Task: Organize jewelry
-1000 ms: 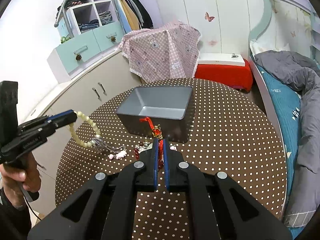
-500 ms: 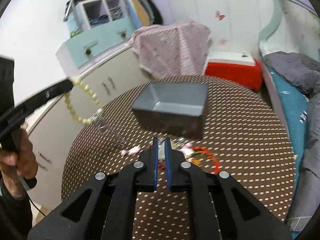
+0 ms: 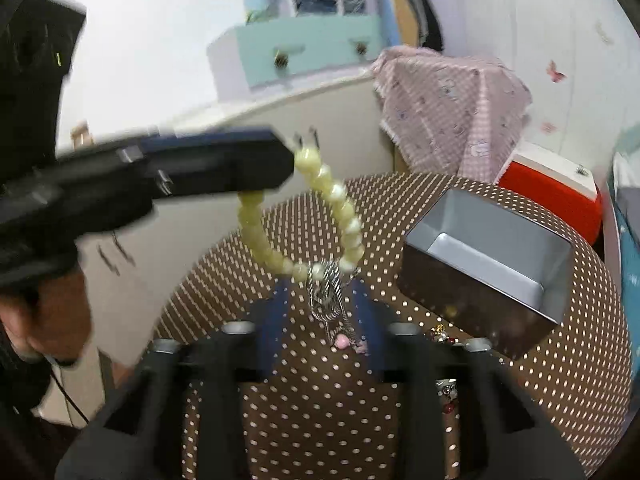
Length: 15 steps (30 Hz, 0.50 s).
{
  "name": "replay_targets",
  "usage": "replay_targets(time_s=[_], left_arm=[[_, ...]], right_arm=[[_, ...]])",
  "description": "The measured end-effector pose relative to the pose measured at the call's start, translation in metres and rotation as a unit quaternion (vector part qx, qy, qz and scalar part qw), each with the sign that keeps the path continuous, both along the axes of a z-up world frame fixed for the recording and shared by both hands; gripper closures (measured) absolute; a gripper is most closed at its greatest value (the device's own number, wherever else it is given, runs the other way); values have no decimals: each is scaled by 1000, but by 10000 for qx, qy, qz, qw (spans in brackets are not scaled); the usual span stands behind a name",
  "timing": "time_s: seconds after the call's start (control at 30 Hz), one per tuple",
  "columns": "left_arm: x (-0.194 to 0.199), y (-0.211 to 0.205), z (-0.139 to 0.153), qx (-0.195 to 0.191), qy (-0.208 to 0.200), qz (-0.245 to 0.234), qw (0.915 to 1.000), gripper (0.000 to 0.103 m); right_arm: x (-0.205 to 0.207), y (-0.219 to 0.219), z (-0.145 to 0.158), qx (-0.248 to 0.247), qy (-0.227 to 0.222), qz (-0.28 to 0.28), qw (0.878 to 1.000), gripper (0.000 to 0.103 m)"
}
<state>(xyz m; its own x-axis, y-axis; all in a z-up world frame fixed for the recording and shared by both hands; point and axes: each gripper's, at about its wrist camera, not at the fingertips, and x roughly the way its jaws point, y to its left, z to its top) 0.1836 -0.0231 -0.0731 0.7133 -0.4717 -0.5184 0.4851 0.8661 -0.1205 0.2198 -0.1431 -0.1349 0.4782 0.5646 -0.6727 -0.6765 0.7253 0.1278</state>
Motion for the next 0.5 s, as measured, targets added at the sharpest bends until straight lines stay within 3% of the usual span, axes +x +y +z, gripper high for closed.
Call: replay_targets(time_s=[0.5], left_arm=[[18, 32, -3, -328, 147, 439, 9984, 94]], right_arm=[[-9, -60, -10, 14, 21, -1066, 9943, 102]])
